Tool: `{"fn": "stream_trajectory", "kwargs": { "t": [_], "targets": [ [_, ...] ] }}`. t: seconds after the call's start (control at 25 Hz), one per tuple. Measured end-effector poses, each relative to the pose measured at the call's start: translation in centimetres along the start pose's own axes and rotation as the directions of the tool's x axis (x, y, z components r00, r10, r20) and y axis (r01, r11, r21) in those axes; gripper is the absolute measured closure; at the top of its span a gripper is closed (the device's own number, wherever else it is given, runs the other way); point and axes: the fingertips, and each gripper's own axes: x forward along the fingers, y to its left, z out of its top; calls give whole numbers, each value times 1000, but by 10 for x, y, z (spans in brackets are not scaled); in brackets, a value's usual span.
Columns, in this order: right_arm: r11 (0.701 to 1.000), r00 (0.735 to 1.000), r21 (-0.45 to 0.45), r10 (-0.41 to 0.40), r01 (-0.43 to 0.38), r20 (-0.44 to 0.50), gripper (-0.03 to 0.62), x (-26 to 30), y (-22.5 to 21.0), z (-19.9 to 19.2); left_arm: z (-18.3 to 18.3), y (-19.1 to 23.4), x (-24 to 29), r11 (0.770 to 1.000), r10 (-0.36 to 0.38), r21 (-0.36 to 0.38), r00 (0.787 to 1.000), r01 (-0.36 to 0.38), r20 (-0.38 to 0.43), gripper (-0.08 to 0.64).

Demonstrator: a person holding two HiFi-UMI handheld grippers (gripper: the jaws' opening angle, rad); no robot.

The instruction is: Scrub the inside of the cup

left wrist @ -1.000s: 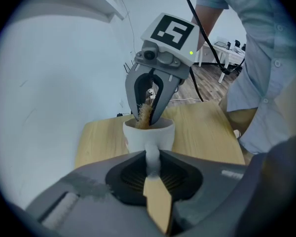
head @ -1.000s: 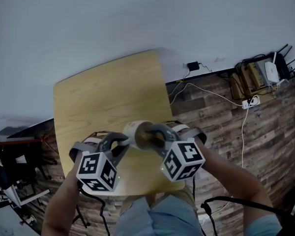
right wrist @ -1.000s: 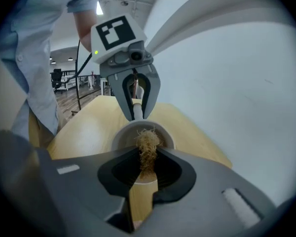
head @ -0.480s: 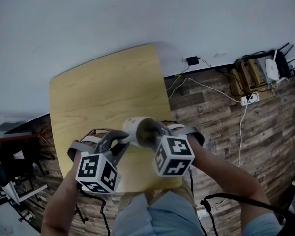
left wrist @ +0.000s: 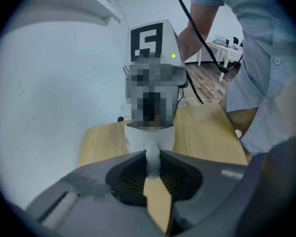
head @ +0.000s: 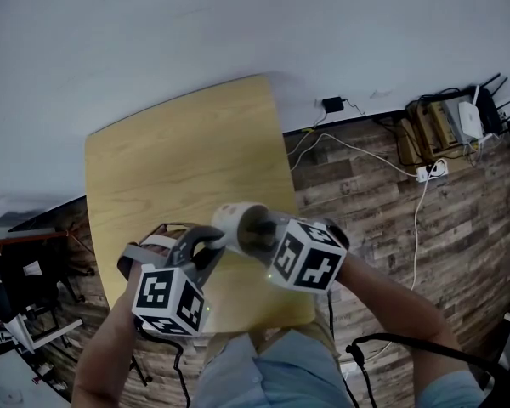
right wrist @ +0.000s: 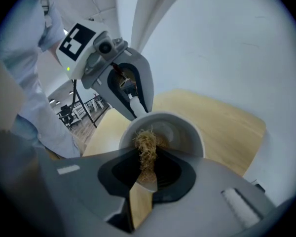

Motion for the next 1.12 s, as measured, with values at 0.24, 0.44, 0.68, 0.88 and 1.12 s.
{"fn": "stream_trajectory", "kwargs": {
  "t": [0.24, 0.44, 0.68, 0.88, 1.12],
  "targets": [
    [1000, 995, -21, -14, 16, 98, 534, -13, -2, 22, 0, -1, 1, 1000, -13, 0, 1000, 13, -3, 491],
    [985, 983, -76, -144, 153, 113, 534, -24, -22, 27, 1, -1, 1, 1000, -17, 9, 1000, 17, -9, 491],
    [949, 961, -163, -257, 271, 101, 534, -31, -35, 23, 3, 2, 0, 1000, -14, 10, 1000, 14, -10, 492],
    [940, 958, -181, -284, 288, 50, 534, -27, -38, 4, 5, 3, 1, 1000, -5, 10, 1000, 5, -14, 492],
    [964, 971, -120, -240, 238, -6, 535, -22, -28, -12, 5, 3, 1, 1000, 2, 16, 1000, -1, -23, 492]
  ]
}}
